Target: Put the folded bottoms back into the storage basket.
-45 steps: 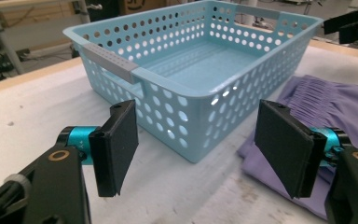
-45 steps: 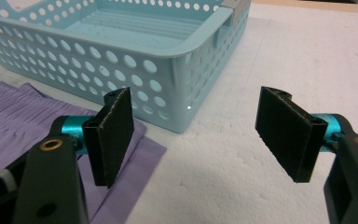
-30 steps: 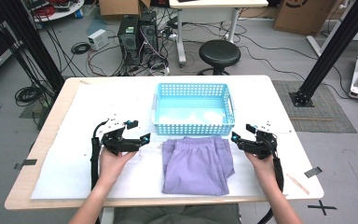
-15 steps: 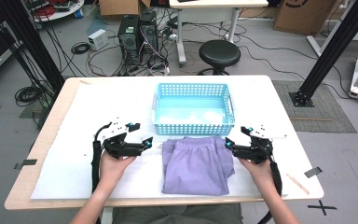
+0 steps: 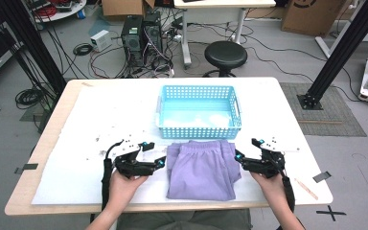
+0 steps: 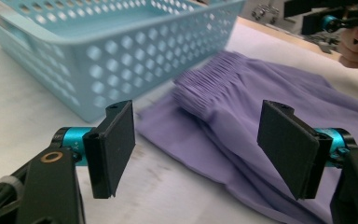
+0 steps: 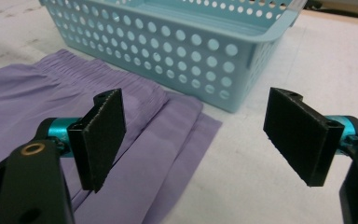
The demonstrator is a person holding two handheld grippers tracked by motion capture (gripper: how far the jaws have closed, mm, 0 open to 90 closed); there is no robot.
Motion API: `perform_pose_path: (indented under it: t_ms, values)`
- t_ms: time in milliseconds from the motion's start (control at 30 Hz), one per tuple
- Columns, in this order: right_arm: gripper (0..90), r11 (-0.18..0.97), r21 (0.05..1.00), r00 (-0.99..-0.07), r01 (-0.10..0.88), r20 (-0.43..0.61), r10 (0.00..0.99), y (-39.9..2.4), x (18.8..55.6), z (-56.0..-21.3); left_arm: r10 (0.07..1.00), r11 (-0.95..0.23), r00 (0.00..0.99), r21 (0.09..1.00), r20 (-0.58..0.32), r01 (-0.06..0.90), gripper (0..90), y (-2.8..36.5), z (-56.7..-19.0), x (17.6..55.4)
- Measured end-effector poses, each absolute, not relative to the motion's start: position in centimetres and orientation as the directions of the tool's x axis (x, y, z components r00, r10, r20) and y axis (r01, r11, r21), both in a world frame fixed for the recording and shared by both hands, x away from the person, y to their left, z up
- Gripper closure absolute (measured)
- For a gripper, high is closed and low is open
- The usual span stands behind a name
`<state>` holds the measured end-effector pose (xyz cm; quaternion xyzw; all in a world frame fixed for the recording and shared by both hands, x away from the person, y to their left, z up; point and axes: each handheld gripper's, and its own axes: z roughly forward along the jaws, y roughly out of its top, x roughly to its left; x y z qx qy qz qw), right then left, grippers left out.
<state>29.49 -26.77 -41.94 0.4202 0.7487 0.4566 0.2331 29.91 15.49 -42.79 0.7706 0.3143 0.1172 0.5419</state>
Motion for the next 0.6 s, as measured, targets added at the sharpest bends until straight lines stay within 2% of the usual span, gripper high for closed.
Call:
perform_pose_path:
  t_ms: [67, 133, 300, 433, 600]
  values:
    - [21.1, 0.224, 0.879, -0.544, 0.421, 0.047, 0.838, -26.6, 29.3, -42.1, 0.621, -0.242, 0.771, 0.902, -0.138, 0.357, 28.1, 14.8, -42.8, 29.3]
    - [21.1, 0.228, 0.877, -0.552, 0.423, 0.050, 0.832, -26.2, 29.1, -42.2, 0.615, -0.247, 0.775, 0.898, -0.144, 0.363, 30.8, 14.3, -42.9, 29.0]
    - [21.1, 0.245, 0.873, -0.560, 0.422, 0.039, 0.827, -25.5, 28.7, -42.2, 0.598, -0.261, 0.788, 0.894, -0.146, 0.364, 30.6, 13.6, -43.0, 28.6]
    - [21.1, 0.234, 0.866, -0.561, 0.442, 0.063, 0.826, -25.2, 28.5, -42.3, 0.613, -0.257, 0.768, 0.872, -0.187, 0.417, 29.0, 13.3, -43.5, 28.8]
    - [21.1, 0.236, 0.857, -0.570, 0.459, 0.080, 0.818, -24.6, 28.1, -42.4, 0.634, -0.288, 0.749, 0.840, -0.193, 0.460, 29.0, 12.4, -44.1, 28.6]
